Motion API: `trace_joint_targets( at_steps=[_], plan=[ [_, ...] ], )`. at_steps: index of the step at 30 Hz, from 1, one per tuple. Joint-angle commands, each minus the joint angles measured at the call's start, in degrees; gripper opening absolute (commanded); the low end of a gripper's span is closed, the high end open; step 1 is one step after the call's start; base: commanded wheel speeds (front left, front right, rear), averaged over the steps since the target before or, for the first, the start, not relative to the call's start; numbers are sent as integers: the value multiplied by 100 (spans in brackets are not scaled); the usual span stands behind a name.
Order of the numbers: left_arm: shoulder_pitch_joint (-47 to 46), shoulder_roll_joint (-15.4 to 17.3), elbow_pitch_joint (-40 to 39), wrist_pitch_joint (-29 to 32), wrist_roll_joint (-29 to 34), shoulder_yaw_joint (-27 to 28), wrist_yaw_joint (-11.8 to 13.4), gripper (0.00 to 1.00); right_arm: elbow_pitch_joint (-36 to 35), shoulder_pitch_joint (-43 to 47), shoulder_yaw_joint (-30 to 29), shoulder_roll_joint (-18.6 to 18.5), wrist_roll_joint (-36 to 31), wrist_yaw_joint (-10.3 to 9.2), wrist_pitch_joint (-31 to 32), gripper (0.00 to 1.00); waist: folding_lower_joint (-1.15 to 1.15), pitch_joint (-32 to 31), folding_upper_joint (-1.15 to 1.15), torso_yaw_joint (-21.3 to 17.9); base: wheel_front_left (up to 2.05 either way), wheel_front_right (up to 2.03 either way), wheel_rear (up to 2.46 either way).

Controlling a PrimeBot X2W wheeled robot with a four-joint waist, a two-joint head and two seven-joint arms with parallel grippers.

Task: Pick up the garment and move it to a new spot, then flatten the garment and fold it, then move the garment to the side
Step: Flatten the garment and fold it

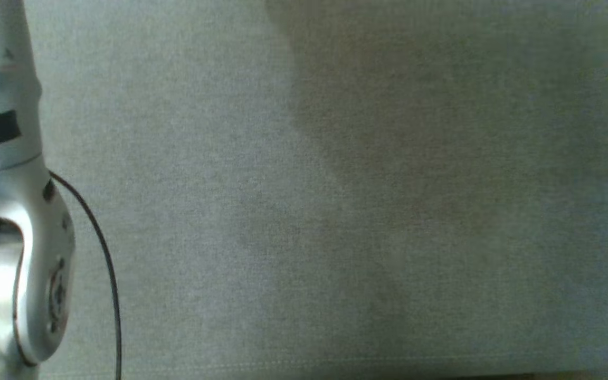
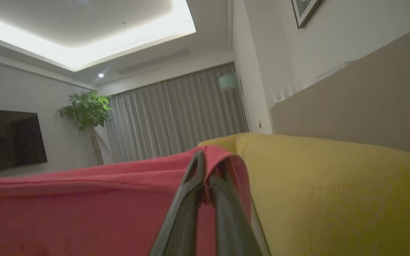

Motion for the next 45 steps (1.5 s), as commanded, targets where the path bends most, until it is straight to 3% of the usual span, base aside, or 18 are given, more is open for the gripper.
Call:
trace_joint_targets(
  at_steps=[1, 11, 17, 21, 25, 34, 45],
  plan=[
    [-151, 212, 114, -129, -62, 201, -147, 0, 243, -161, 249, 29, 108, -5, -303, 0, -2, 238, 0, 111, 0, 0, 0],
    [867, 149, 1087, -300, 7, 91, -678, 0, 1512, 477, 1069, -197, 765, -5, -847, 0, -2, 264, 0, 284, 0, 0, 0],
    [2095, 178, 1402, -320, -2, 132, -841, 0, 2407, 1272, 1278, -186, 1404, -5, -288, 0, -2, -109, 0, 317, 0, 0, 0],
    [3293, 105, 1289, -322, 38, 158, -900, 0, 2382, 2149, 1677, -287, 1888, -5, 30, 0, -2, -550, 0, 358, 0, 0, 0],
    [3810, 112, 1203, -322, -71, -39, -908, 0, 2192, 2624, 1971, -458, 2104, -5, 169, 0, -2, -768, 0, 392, 0, 0, 0],
    [5076, 921, 671, 219, -853, -1381, -911, 0, 2119, 3500, 2780, -1053, 2104, -5, 248, 0, -2, -1417, 0, 419, 0, 0, 0],
    [5973, 1812, -185, 1222, -1950, -2018, -911, 0, 1713, 4140, 3650, -1717, 2557, -5, 1041, 0, -2, -1866, 0, 433, 0, 0, 0]
  ],
)
